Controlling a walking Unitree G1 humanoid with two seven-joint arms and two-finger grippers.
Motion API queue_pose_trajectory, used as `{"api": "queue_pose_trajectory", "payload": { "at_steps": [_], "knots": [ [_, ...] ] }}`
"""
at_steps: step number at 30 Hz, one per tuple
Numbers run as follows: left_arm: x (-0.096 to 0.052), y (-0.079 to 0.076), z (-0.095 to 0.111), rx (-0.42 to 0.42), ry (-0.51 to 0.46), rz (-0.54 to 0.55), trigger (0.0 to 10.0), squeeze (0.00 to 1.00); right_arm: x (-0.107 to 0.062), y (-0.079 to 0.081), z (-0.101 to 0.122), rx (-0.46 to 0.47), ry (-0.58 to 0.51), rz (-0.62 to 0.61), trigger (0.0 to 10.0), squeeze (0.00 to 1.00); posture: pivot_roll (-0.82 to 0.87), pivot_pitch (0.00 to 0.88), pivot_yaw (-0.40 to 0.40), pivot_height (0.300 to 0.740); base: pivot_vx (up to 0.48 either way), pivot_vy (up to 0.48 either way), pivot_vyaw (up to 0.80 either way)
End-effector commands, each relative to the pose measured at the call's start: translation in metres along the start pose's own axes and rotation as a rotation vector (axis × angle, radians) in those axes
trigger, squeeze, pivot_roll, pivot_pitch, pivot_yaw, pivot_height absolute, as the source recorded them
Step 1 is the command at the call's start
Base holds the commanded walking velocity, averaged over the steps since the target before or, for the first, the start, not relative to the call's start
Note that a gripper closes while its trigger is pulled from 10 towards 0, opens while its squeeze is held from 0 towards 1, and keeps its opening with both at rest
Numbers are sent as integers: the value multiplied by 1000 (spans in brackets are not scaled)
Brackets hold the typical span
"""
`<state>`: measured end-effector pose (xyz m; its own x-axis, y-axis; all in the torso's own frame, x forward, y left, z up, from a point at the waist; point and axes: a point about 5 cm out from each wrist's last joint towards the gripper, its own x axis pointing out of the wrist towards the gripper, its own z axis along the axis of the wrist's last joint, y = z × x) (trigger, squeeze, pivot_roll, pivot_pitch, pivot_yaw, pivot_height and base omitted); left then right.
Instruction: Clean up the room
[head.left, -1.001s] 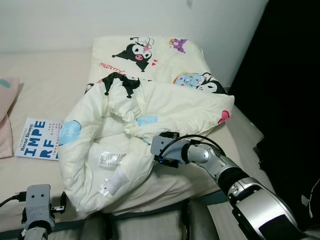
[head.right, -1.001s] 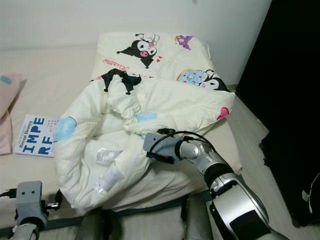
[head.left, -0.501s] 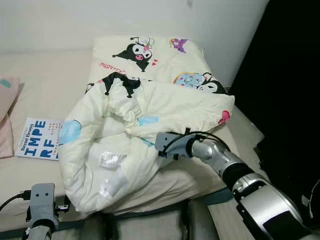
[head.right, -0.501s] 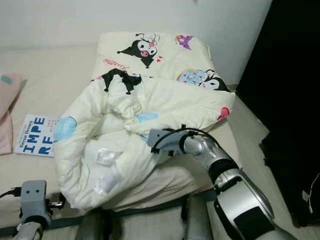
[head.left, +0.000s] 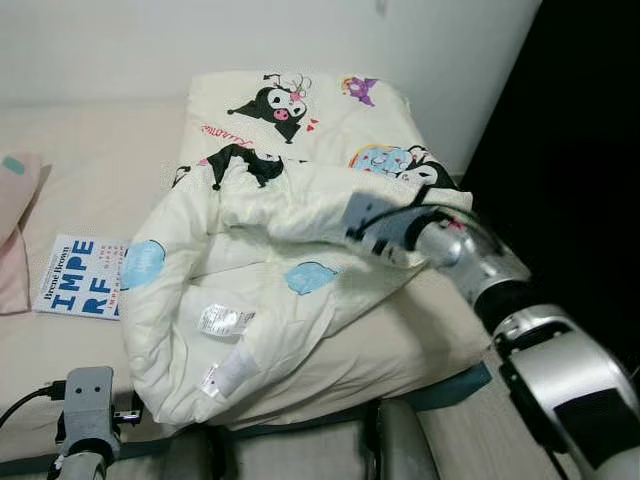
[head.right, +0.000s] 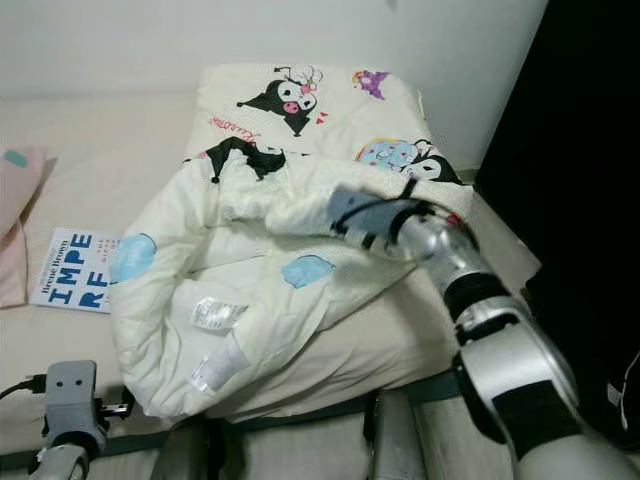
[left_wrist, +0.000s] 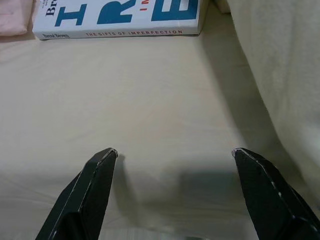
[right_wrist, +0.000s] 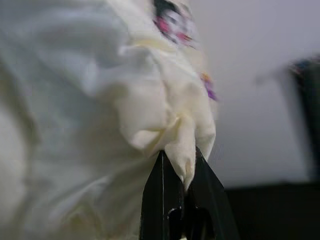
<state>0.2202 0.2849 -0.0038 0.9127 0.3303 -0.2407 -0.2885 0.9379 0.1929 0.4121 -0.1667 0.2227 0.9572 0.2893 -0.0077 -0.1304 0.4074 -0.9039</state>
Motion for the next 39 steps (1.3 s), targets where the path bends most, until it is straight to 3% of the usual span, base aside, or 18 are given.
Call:
{"api": "queue_pose_trajectory", "payload": {
  "at_steps": [1, 2, 3, 4, 5, 8, 9, 21, 23, 25, 29, 30, 31, 32, 34, 35, 38, 39],
  "knots": [
    [-7, -2, -10, 6, 34, -8, 10000, 0, -3, -11, -10, -25, 56, -78, 0, 0, -16, 168, -57, 550, 0, 0, 0],
    [-7, -1, -10, 6, 35, -7, 10000, 0, -5, -19, -15, -37, 83, -129, 3176, 0, -17, 170, -56, 550, 0, 0, 0],
    [-7, -1, -10, 6, 35, -7, 10000, 0, -5, -19, -15, -37, 83, -129, 3176, 0, -17, 170, -56, 550, 0, 0, 0],
    [-8, -1, -11, 6, 37, -5, 10000, 0, -7, -24, -19, -40, 101, -164, 4431, 0, -17, 171, -56, 550, 0, 0, 0],
    [-8, 0, -11, 6, 38, -5, 10000, 0, -8, -26, -22, -39, 117, -180, 10000, 0, -17, 175, -56, 550, 0, 0, 0],
    [-9, -1, -12, 8, 40, -9, 10000, 0, -10, -25, -26, -32, 129, -192, 10000, 0, -19, 180, -54, 550, 0, 0, 0],
    [-9, -1, -12, 9, 41, -12, 10000, 0, -10, -24, -27, -28, 133, -199, 10000, 1000, -19, 183, -52, 550, 0, 0, 0],
    [-10, -1, -13, 14, 40, -20, 10000, 0, -17, -36, -42, -59, 240, -312, 10000, 1000, -17, 190, -48, 550, 0, 0, 0],
    [-10, -1, -13, 15, 39, -20, 10000, 0, -22, -42, -51, -159, 319, -343, 10000, 1000, -19, 192, -50, 550, 0, 0, 0],
    [-10, -1, -13, 15, 40, -20, 10000, 0, -22, -41, -52, -169, 333, -334, 10000, 1000, -20, 194, -49, 550, 0, 0, 0],
    [-11, -3, -14, 17, 43, -28, 10000, 0, -10, -5, -32, 144, 205, -183, 10000, 1000, -24, 197, -47, 550, 0, 0, 0],
    [-11, -3, -14, 17, 43, -28, 10000, 0, -10, -5, -32, 144, 205, -183, 10000, 1000, -24, 197, -47, 550, 0, 0, 0],
    [-11, -3, -14, 17, 44, -30, 10000, 0, -6, 6, -22, 249, 143, -121, 10000, 1000, -22, 197, -47, 550, 0, 0, 0],
    [-11, -3, -14, 17, 44, -30, 10000, 0, -6, 6, -22, 249, 143, -121, 10000, 1000, -22, 197, -47, 550, 0, 0, 0],
    [-12, -4, -15, 18, 46, -34, 10000, 0, 1, 22, 6, 424, -23, -22, 10000, 1000, -19, 199, -46, 550, 0, 0, 0],
    [-12, -4, -15, 19, 46, -35, 10000, 0, 5, 21, 24, 471, -113, -15, 10000, 1000, -18, 199, -48, 550, 0, 0, 0],
    [-13, -3, -16, 22, 48, -36, 10000, 0, 9, 11, 48, 480, -215, -60, 10000, 1000, -18, 197, -48, 550, 0, 0, 0],
    [-13, -2, -16, 24, 52, -35, 10000, 0, 10, -2, 59, 421, -240, -137, 10000, 1000, -20, 198, -48, 550, 0, 0, 0]
  ]
}}
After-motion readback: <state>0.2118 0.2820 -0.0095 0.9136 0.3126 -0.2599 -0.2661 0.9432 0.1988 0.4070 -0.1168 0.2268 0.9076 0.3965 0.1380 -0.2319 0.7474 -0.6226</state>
